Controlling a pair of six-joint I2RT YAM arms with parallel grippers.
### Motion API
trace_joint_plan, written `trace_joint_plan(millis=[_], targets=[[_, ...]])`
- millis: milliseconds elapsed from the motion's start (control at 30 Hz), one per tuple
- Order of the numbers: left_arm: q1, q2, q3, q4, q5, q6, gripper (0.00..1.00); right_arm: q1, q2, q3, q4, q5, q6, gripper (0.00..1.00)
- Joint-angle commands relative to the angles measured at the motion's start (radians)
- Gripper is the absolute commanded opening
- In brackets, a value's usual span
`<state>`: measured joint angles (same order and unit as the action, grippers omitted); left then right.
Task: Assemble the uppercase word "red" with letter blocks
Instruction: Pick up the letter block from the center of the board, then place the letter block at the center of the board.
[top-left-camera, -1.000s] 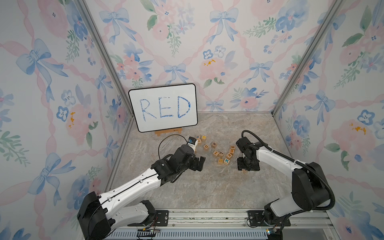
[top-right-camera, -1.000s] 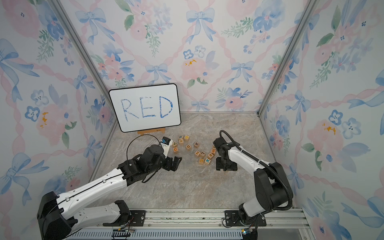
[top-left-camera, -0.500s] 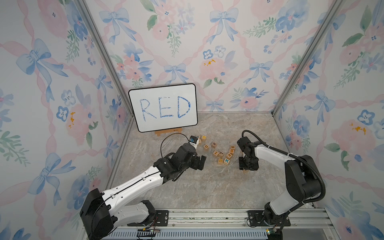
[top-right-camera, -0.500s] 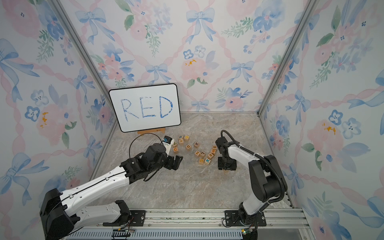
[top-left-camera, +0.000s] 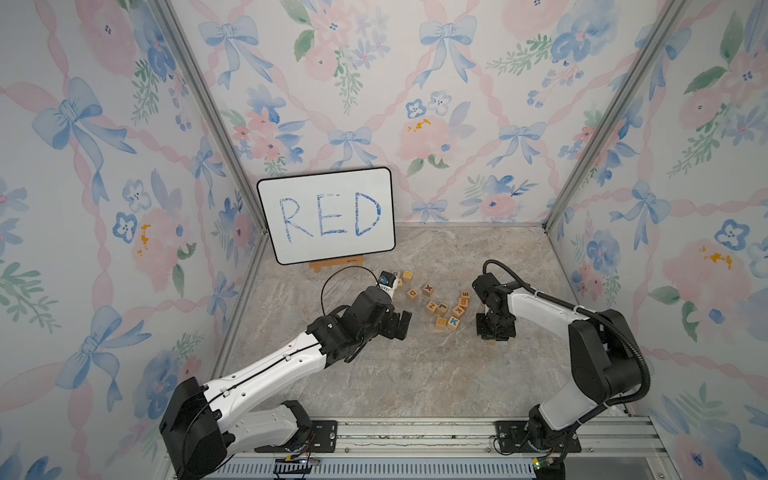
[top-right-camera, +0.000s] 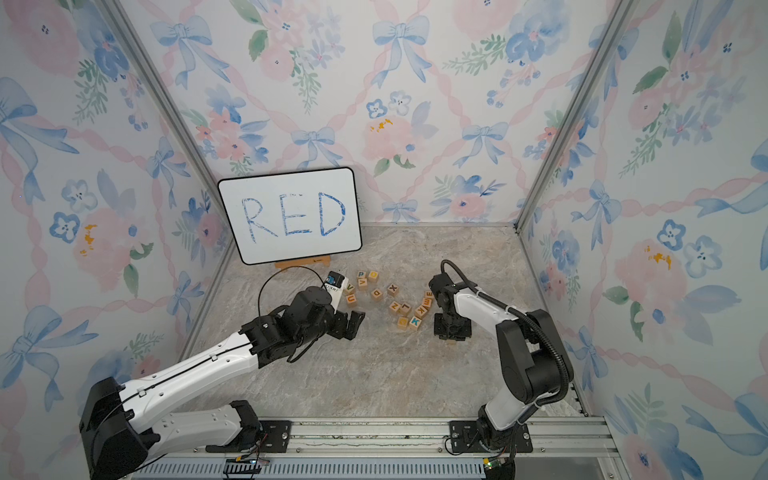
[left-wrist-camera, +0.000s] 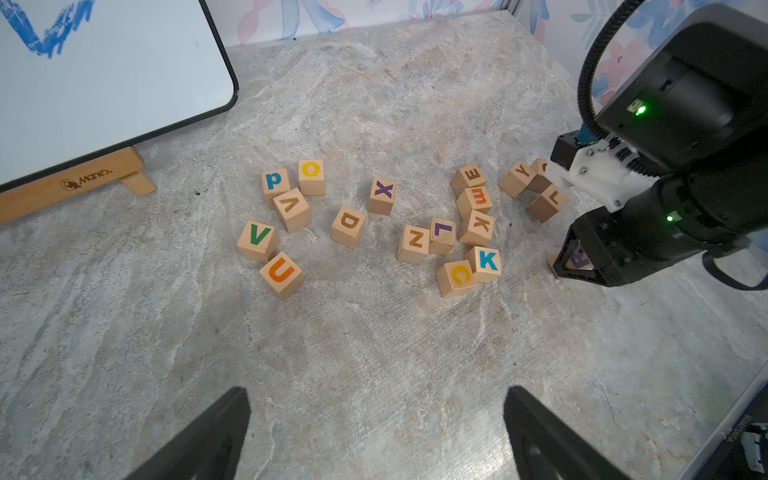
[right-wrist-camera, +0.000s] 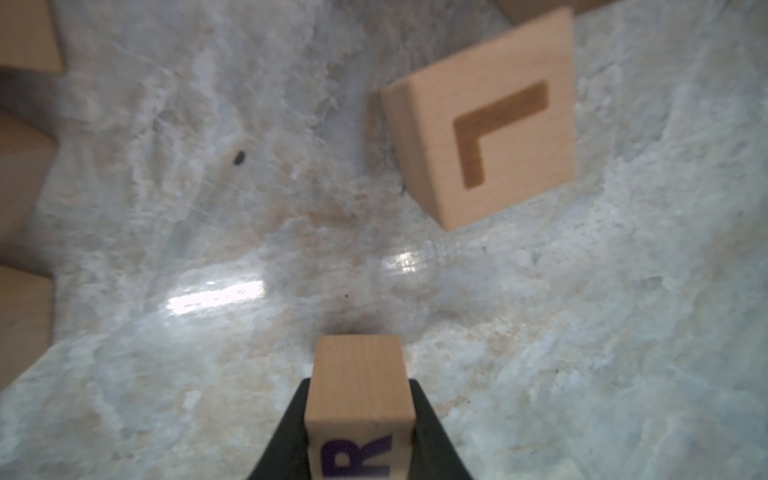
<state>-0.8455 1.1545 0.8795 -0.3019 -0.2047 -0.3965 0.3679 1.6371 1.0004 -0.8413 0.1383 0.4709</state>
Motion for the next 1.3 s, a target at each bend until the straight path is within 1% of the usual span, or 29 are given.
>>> trace_joint_plan(millis=[0,233,333,500,633,833,1133,1267], targets=[[0.004,-0.028,0.006,-0.007,-0.022,0.028,0.98,0.034,-0.006,0.067,-0.086,0.012,0.057,0.26],[0.018,-0.081,-0.009,-0.014,-0.015,0.018,0.98,0.084,-0.017,0.19,-0.217,0.026,0.137,0.26],[0.028,-0.113,-0.016,-0.027,-0.017,0.016,0.98,0.114,-0.016,0.251,-0.263,0.028,0.189,0.24],[0.061,-0.153,-0.014,-0.076,-0.016,0.011,0.98,0.176,0.013,0.38,-0.316,0.023,0.25,0.23],[0.09,-0.198,-0.013,-0.112,-0.008,0.004,0.98,0.237,0.104,0.488,-0.34,0.012,0.277,0.23],[0.115,-0.263,0.002,-0.176,-0.028,-0.002,0.98,0.333,0.238,0.634,-0.355,0.0,0.344,0.24],[0.13,-0.352,0.028,-0.253,-0.067,-0.028,0.98,0.448,0.426,0.853,-0.353,-0.014,0.5,0.24],[0.134,-0.385,0.04,-0.283,-0.089,-0.034,0.98,0.495,0.548,1.004,-0.385,-0.012,0.52,0.24]])
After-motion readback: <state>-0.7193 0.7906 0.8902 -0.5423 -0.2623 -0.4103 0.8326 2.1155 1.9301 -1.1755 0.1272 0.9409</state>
